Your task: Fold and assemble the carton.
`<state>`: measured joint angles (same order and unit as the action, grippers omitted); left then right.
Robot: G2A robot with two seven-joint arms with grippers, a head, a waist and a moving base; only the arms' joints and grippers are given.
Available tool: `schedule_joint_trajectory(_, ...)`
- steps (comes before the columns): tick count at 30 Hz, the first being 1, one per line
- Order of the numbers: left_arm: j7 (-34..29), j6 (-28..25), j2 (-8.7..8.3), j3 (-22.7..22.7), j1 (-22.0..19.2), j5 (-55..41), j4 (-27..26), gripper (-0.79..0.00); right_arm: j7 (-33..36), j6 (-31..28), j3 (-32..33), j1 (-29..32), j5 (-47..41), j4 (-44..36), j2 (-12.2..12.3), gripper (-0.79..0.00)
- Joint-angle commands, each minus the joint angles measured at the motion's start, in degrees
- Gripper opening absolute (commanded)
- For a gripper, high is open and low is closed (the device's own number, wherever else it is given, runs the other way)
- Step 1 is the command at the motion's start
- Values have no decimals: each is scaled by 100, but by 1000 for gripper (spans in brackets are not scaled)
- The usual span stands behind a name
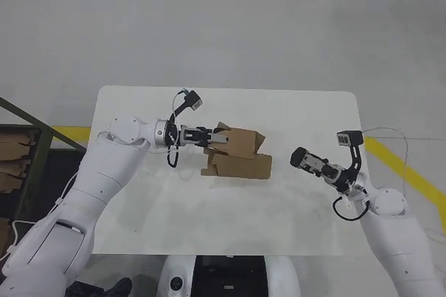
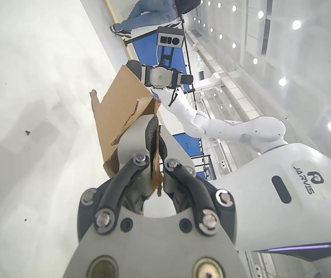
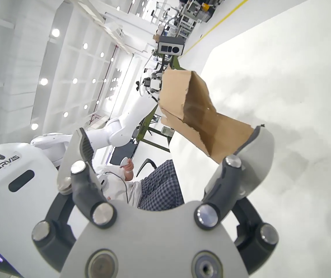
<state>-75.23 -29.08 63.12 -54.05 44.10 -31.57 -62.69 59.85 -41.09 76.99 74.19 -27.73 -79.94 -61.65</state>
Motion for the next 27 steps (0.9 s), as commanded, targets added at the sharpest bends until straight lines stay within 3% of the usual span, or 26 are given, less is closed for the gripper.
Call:
schedule_joint_trajectory(1, -33, 35, 4, 30, 4, 36, -31, -785, 172, -11, -100, -75, -97, -46, -9, 0)
schedule_joint_trajectory(7, -91, 93, 16, 96, 23, -36, -90, -785, 395, 62, -422, -290, -162, -105, -25, -74)
schedule_joint_trajectory(11, -118, 120, 24, 149, 23, -87, -133, -785, 451, 117, -613, -434, -258, -33, -36, -175)
schedule_joint_trajectory(17, -132, 134, 48, 241, 3, -185, -153, -785, 482, 148, -918, -655, -330, 115, -61, -185)
schedule_joint_trajectory(27, -157, 159, 51, 298, -35, -285, -171, -785, 445, 112, -1249, -997, -312, 534, -103, -305)
